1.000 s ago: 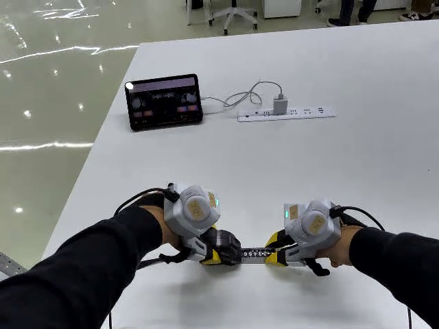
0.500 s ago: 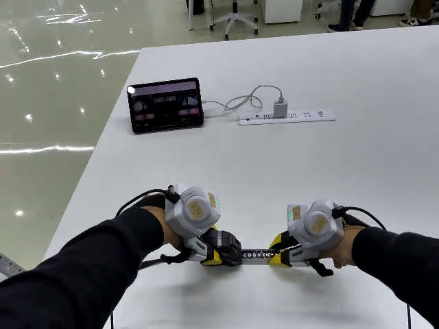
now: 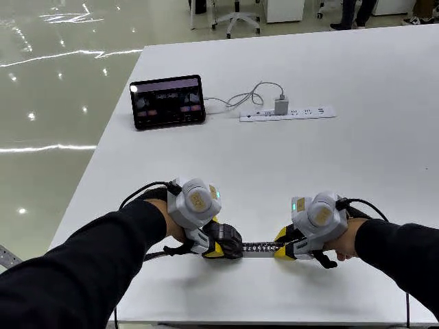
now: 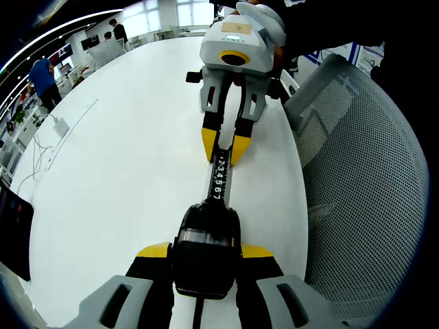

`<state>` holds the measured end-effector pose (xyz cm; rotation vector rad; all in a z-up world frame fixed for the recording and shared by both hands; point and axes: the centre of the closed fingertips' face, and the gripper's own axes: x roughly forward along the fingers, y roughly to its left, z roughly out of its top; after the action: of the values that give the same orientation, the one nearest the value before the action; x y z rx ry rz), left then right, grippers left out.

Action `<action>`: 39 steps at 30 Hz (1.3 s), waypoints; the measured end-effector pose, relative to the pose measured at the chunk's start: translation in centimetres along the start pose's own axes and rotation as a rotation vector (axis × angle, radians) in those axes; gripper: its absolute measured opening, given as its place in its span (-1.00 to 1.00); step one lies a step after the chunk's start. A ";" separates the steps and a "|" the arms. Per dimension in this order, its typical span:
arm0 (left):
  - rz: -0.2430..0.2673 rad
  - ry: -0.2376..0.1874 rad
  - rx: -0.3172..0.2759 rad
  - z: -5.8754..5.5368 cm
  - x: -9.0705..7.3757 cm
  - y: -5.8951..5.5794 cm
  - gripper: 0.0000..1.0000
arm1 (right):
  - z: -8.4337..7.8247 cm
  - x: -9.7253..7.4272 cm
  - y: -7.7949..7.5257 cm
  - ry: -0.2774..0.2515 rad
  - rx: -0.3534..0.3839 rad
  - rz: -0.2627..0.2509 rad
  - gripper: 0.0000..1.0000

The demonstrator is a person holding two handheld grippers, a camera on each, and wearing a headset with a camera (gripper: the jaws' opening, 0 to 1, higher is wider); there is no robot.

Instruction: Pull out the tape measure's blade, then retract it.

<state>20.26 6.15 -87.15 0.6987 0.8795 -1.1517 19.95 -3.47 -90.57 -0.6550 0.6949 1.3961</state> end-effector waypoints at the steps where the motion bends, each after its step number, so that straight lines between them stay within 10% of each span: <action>1: -0.001 -0.004 -0.002 0.0 0.0 0.0 -0.39 | 0.0 0.0 0.0 0.002 -0.002 0.001 -0.79; 39: 0.017 -0.037 -0.020 0.1 0.1 0.0 -0.39 | -2.3 -1.9 -0.3 0.037 0.020 -0.017 -0.79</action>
<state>20.29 6.02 -87.16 0.6651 0.8510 -1.1355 20.03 -6.51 -90.58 -0.6708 0.7300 1.3633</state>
